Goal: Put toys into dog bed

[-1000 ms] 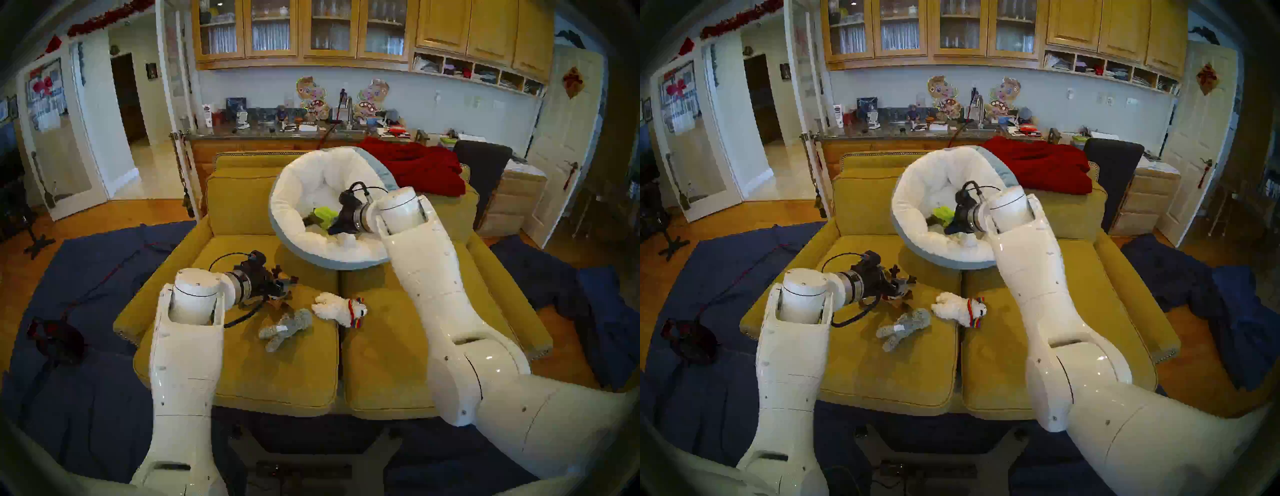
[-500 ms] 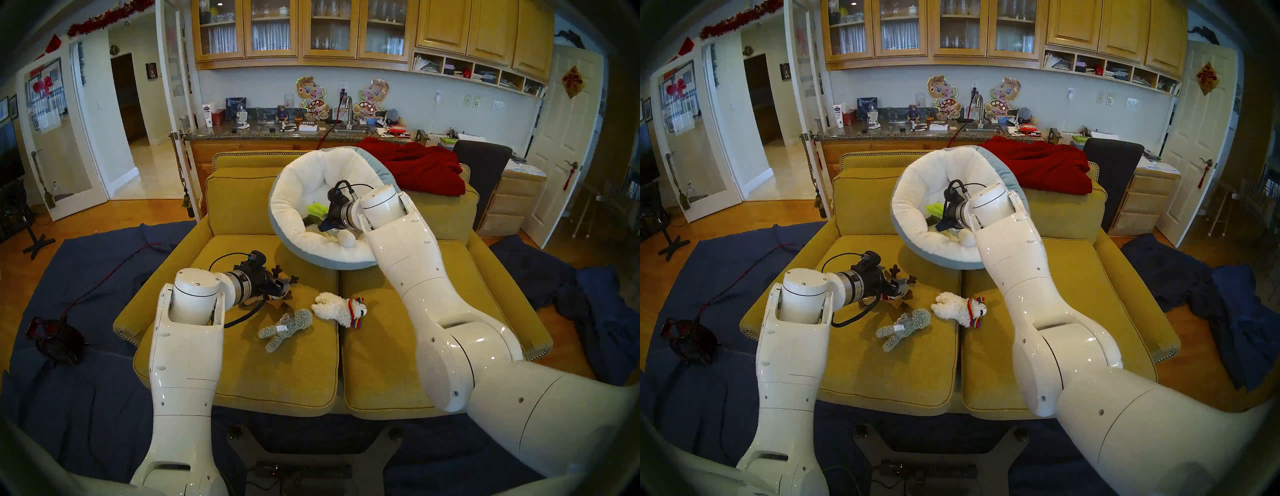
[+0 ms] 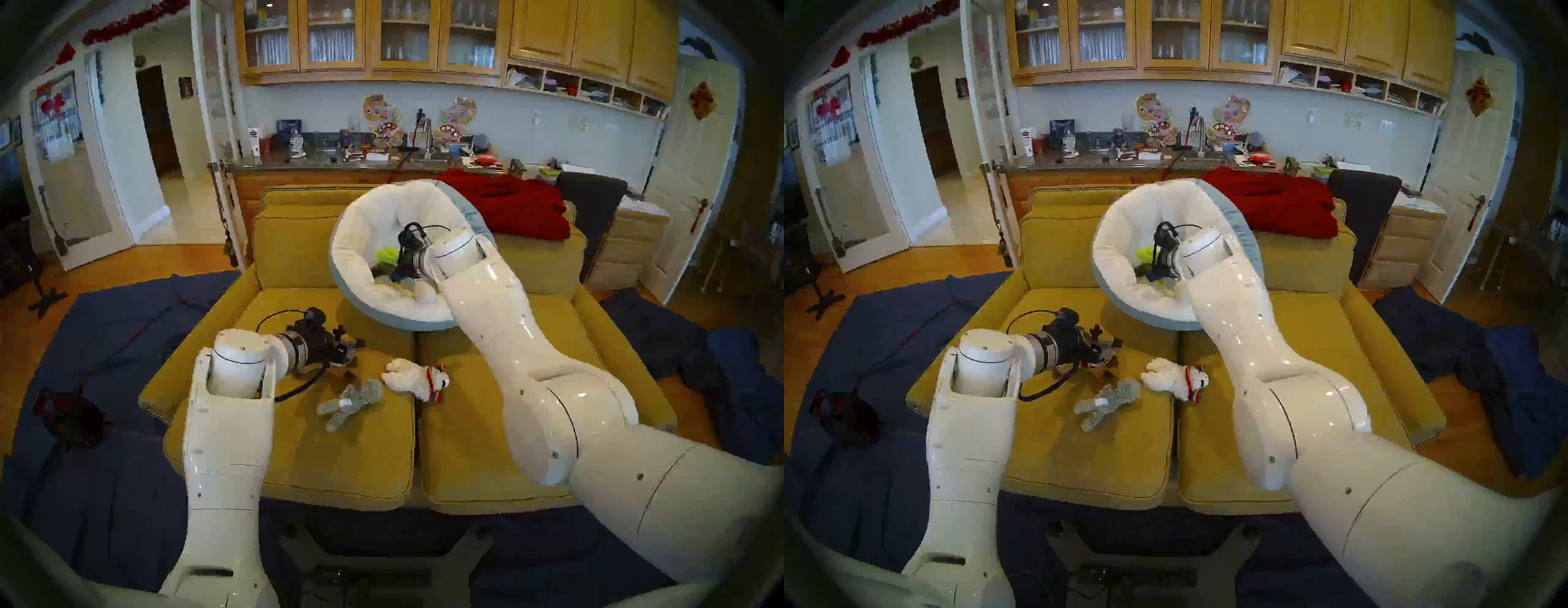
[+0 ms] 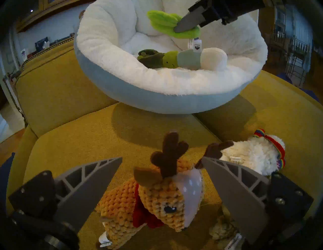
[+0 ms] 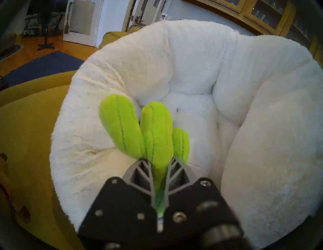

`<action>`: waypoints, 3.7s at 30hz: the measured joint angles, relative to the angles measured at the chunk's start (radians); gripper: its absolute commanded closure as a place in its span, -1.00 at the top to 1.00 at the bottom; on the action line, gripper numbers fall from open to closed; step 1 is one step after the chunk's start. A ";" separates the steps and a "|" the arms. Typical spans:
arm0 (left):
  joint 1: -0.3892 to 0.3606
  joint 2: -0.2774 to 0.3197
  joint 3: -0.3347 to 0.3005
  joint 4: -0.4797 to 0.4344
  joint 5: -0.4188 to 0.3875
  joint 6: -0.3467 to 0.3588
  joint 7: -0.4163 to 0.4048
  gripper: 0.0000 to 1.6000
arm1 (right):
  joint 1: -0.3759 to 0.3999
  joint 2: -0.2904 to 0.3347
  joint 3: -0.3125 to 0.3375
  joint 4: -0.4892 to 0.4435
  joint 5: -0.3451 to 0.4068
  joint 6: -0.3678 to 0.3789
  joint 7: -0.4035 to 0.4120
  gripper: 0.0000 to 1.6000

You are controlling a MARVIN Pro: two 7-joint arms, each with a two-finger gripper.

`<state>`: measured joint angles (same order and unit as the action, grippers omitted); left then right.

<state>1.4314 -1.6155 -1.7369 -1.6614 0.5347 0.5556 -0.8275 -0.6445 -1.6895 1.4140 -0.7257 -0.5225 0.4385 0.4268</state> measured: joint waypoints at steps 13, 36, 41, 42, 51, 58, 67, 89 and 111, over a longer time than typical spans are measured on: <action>0.000 0.000 0.000 0.000 0.000 0.000 0.000 1.00 | 0.064 -0.013 0.026 0.115 -0.008 -0.057 -0.069 0.87; 0.000 0.000 0.000 -0.001 0.000 0.000 0.000 1.00 | 0.128 0.027 0.117 0.136 0.062 -0.156 -0.001 0.91; 0.000 0.000 0.000 0.000 0.000 0.000 0.000 1.00 | 0.116 0.060 0.141 0.083 0.082 -0.154 0.070 0.98; 0.000 0.000 0.000 0.000 0.000 0.000 0.000 1.00 | 0.111 0.066 0.145 0.073 0.085 -0.154 0.084 0.98; 0.002 0.000 0.000 0.004 0.000 0.000 0.001 1.00 | 0.062 0.118 0.173 -0.003 0.106 -0.150 0.196 0.95; 0.005 0.000 0.000 0.009 0.000 0.000 0.001 1.00 | 0.025 0.153 0.192 -0.055 0.121 -0.150 0.276 0.97; 0.007 0.000 0.001 0.016 0.000 0.000 0.002 1.00 | -0.015 0.194 0.219 -0.125 0.142 -0.151 0.380 1.00; 0.009 0.001 0.001 0.023 0.000 0.000 0.004 1.00 | -0.162 0.301 0.302 -0.317 0.201 -0.153 0.653 1.00; 0.007 0.001 0.002 0.022 0.000 -0.001 0.007 1.00 | -0.322 0.379 0.392 -0.576 0.294 -0.148 0.990 1.00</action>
<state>1.4387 -1.6143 -1.7352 -1.6394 0.5349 0.5550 -0.8210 -0.9663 -1.3103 1.8058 -1.3015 -0.2290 0.2904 1.4170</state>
